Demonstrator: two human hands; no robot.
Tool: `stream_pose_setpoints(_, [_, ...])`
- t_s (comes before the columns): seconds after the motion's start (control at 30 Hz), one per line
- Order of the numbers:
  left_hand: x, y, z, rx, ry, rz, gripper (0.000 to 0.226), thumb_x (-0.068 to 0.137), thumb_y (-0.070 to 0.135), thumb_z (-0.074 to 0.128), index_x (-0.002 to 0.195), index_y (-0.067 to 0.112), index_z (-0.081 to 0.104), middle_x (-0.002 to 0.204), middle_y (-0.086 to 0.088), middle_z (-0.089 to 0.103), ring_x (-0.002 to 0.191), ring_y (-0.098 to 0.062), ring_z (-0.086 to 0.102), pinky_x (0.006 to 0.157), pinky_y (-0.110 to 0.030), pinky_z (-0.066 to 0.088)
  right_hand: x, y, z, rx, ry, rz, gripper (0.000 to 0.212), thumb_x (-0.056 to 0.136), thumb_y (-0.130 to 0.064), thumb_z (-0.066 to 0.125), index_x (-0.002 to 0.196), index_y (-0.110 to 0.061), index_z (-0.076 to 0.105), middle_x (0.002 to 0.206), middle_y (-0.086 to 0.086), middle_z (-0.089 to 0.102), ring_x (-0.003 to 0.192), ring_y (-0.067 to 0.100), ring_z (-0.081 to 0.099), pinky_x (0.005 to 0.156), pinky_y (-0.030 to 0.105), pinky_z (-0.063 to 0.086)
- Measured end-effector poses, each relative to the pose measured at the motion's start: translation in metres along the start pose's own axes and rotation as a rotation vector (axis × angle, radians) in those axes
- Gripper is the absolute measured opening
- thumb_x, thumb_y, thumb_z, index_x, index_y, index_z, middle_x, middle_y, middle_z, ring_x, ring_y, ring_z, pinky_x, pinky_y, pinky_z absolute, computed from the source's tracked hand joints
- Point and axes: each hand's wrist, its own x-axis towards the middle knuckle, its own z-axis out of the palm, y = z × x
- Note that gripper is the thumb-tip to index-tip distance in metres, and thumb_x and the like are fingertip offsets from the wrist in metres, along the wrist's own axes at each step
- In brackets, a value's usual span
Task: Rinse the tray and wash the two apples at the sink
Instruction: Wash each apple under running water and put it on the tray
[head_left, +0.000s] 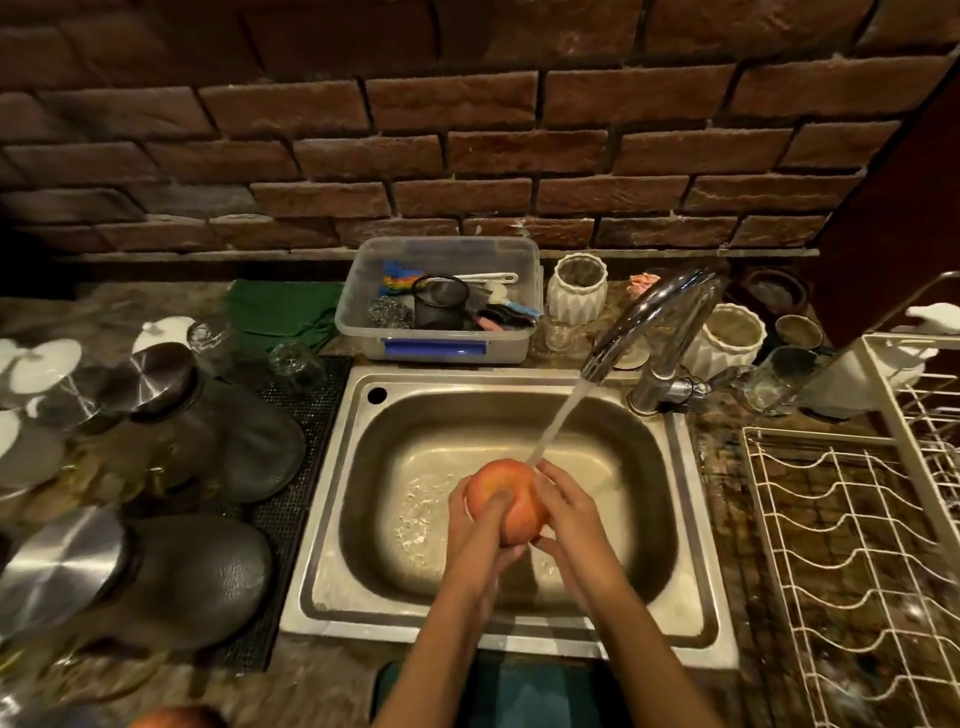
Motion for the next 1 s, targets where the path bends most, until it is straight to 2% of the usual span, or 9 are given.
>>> stream_pose_setpoints(0.1, [0.003,-0.004,0.002,0.03,-0.064,0.018,0.056,0.094,0.033,0.066,0.14,0.047,0.037,0.135,-0.003,0.047,0.114,-0.029,0.064,0.091,-0.049,0.06,0.002,0.0,0.008,0.017,0.012,-0.016,0.024,0.104,-0.029,0.047,0.111,-0.037,0.069,0.117,-0.005,0.068,0.112,0.019,0.064,0.097,0.046,0.056])
stream_pose_setpoints(0.23, [0.007,-0.008,0.012,0.03,-0.039,0.028,0.044,0.096,0.033,0.063,0.135,0.041,0.043,0.129,-0.008,0.057,0.111,-0.025,0.068,0.087,-0.043,0.062,0.01,0.003,0.009,-0.028,0.006,-0.007,0.025,0.104,-0.027,0.046,0.119,-0.034,0.065,0.117,-0.003,0.066,0.109,0.015,0.065,0.095,0.041,0.057])
stream_pose_setpoints(0.33, [0.014,-0.007,0.02,0.022,-0.032,0.07,0.045,0.095,0.023,0.061,0.136,0.03,0.044,0.121,-0.013,0.066,0.099,-0.019,0.073,0.077,-0.032,0.062,0.015,0.008,0.012,-0.037,0.054,-0.024,0.023,0.104,-0.024,0.047,0.117,-0.03,0.064,0.107,0.002,0.07,0.098,0.015,0.07,0.081,0.031,0.06])
stream_pose_setpoints(0.4, [0.016,-0.002,0.024,0.01,-0.014,0.092,0.044,0.093,0.019,0.065,0.133,0.024,0.047,0.116,-0.009,0.068,0.095,-0.016,0.074,0.068,-0.024,0.059,0.017,0.011,0.016,-0.023,0.124,-0.03,0.022,0.104,-0.024,0.046,0.112,-0.03,0.066,0.1,0.0,0.072,0.094,0.015,0.07,0.077,0.029,0.06])
stream_pose_setpoints(0.57, [0.024,-0.006,0.033,-0.012,0.097,0.139,0.039,0.084,0.031,0.075,0.119,0.022,0.062,0.11,-0.006,0.072,0.094,-0.016,0.073,0.068,-0.027,0.06,0.02,0.011,0.028,0.022,0.23,-0.062,0.028,0.104,-0.029,0.045,0.096,-0.021,0.071,0.076,-0.003,0.07,0.079,0.016,0.068,0.066,0.026,0.055])
stream_pose_setpoints(0.63, [0.03,-0.009,0.037,-0.033,0.197,0.105,0.034,0.084,0.037,0.072,0.114,0.023,0.064,0.105,-0.004,0.072,0.091,-0.015,0.073,0.069,-0.032,0.061,0.021,0.013,0.03,0.003,0.245,-0.071,0.031,0.104,-0.025,0.043,0.097,-0.02,0.072,0.082,-0.002,0.074,0.086,0.017,0.071,0.072,0.03,0.057])
stream_pose_setpoints(0.73, [0.032,-0.008,0.04,0.026,0.271,0.085,0.022,0.092,0.04,0.061,0.107,0.026,0.067,0.106,0.005,0.066,0.093,-0.012,0.068,0.07,-0.031,0.058,0.018,0.014,0.028,0.006,0.247,-0.075,0.031,0.105,-0.02,0.04,0.103,-0.019,0.071,0.09,0.001,0.074,0.09,0.016,0.071,0.071,0.023,0.057])
stream_pose_setpoints(0.87, [0.033,-0.011,0.039,-0.021,0.307,0.089,0.026,0.097,0.032,0.05,0.097,0.018,0.07,0.095,-0.004,0.072,0.091,-0.021,0.07,0.067,-0.03,0.055,0.012,0.02,0.026,-0.097,0.162,-0.1,0.019,0.101,-0.02,0.052,0.116,-0.028,0.061,0.103,-0.004,0.071,0.095,0.009,0.069,0.071,0.016,0.053])
stream_pose_setpoints(1.0, [0.038,-0.014,0.042,0.063,0.31,0.028,0.018,0.097,0.023,0.053,0.092,0.014,0.069,0.086,-0.004,0.073,0.084,-0.021,0.072,0.07,-0.028,0.057,0.012,0.02,0.029,-0.093,0.306,-0.083,0.016,0.098,-0.022,0.054,0.107,-0.03,0.064,0.096,-0.009,0.071,0.089,0.008,0.067,0.067,0.018,0.048])
